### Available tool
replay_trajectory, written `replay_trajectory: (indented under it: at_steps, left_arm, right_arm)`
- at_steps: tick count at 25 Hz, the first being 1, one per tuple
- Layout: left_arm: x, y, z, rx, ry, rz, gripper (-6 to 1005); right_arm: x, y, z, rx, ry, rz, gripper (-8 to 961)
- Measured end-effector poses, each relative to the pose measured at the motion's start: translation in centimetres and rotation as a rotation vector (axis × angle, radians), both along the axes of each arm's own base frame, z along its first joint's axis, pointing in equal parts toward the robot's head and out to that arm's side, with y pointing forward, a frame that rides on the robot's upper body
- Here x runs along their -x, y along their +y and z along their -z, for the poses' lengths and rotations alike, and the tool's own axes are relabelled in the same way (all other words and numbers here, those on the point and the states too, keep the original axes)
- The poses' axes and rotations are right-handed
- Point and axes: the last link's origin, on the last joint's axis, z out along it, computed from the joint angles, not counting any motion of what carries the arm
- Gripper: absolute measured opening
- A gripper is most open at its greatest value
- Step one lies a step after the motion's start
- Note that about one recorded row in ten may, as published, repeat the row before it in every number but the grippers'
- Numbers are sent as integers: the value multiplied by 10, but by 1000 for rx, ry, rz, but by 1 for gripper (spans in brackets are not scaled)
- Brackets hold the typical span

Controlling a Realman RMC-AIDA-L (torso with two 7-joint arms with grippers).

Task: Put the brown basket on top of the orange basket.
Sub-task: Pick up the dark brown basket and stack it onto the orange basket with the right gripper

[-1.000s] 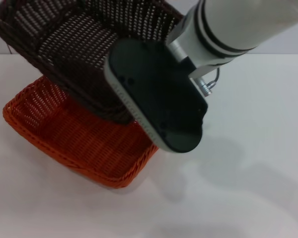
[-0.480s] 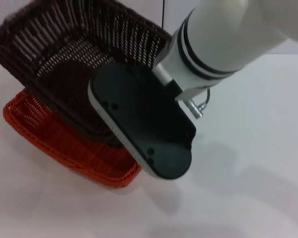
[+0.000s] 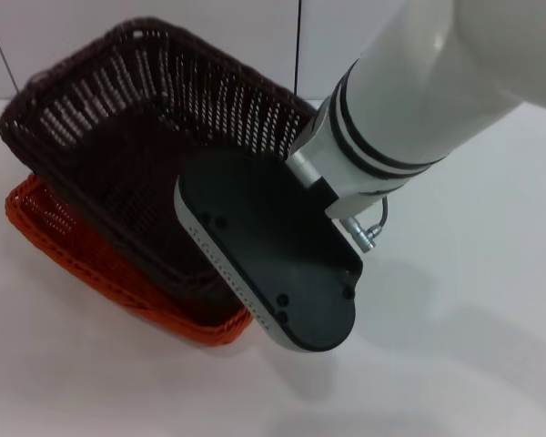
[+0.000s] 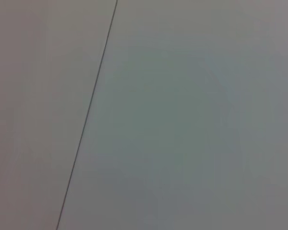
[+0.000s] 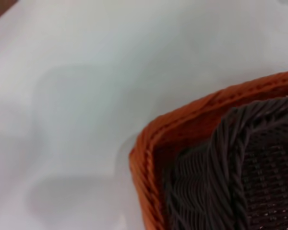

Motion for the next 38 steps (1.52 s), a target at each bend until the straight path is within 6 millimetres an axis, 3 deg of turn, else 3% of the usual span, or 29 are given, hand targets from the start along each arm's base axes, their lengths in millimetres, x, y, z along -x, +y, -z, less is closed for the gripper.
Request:
replay_trajectory:
  at_steps: [16,38]
  left_arm:
    - [0,-1,2,10,3,1,809]
    - [-1,2,0,6,5,4,809]
  right_arm:
    - [-13,9,12,27,-18,13,154]
    - [-9,15,18,29,11,-14,155]
